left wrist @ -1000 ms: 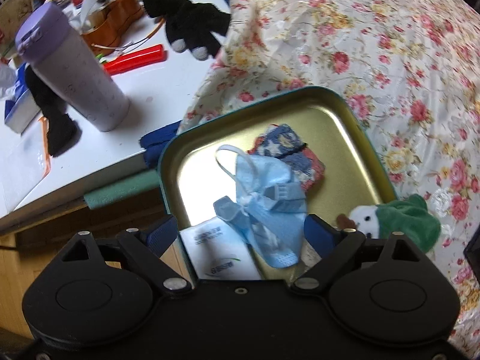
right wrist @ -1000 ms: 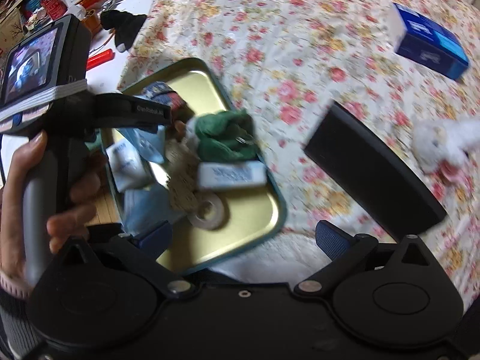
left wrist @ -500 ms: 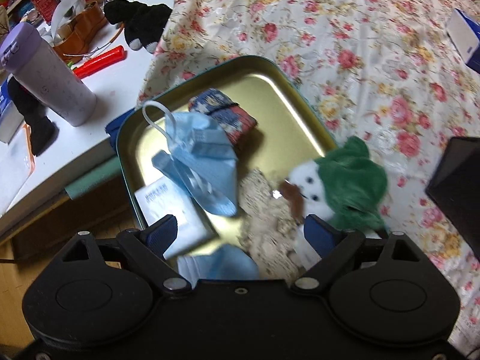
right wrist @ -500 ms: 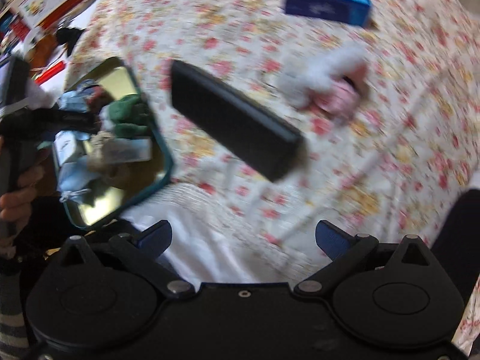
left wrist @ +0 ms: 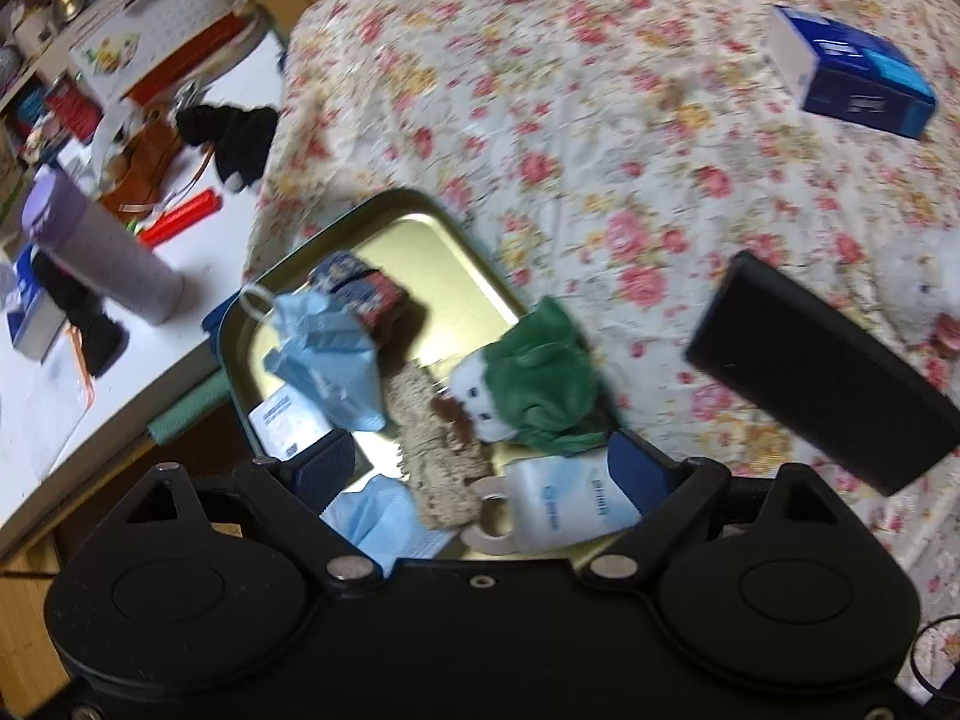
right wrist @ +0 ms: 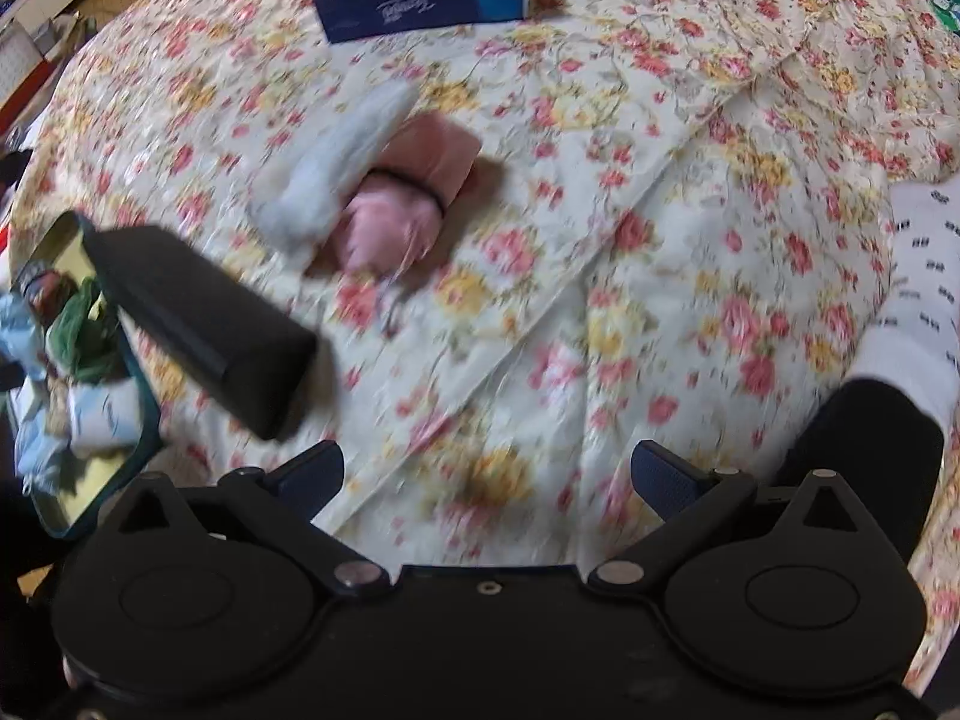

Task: Organize soft objects
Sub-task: 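Move both tools back from the tray toward the items on the bed, then grasp the white plush bear with the left tool while the right tool grasps the pink cloth bundle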

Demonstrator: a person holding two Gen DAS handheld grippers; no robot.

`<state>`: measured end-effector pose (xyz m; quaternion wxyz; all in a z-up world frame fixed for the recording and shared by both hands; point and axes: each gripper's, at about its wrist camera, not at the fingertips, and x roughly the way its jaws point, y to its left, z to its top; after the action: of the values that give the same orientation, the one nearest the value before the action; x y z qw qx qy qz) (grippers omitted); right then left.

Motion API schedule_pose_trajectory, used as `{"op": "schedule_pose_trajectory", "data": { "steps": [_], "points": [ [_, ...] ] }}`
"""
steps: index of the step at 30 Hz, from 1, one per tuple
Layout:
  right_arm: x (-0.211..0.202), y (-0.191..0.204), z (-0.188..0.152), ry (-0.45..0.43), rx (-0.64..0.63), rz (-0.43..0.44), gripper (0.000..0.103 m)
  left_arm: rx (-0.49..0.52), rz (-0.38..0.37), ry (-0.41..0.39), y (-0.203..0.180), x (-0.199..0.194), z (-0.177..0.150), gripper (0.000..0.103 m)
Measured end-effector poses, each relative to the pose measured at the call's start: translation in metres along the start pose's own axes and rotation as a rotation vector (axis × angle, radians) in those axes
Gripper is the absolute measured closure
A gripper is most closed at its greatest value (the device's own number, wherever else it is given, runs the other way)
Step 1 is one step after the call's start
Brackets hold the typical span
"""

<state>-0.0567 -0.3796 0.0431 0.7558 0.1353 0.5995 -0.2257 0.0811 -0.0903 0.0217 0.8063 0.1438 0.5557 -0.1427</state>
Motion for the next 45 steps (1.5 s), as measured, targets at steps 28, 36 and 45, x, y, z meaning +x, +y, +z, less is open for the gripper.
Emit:
{"op": "schedule_pose_trajectory", "data": {
  "steps": [28, 36, 45],
  "points": [
    [0.043, -0.051, 0.098, -0.221, 0.182, -0.108, 0.002, 0.361, -0.092, 0.012, -0.197, -0.009, 0.063, 0.015],
    [0.030, -0.078, 0.087, -0.253, 0.261, -0.082, 0.001, 0.374, -0.067, 0.060, -0.239, 0.025, 0.087, 0.015],
    [0.029, -0.082, 0.083, -0.250, 0.292, -0.036, 0.001, 0.321, 0.040, 0.075, -0.234, 0.053, 0.109, 0.015]
  ]
}}
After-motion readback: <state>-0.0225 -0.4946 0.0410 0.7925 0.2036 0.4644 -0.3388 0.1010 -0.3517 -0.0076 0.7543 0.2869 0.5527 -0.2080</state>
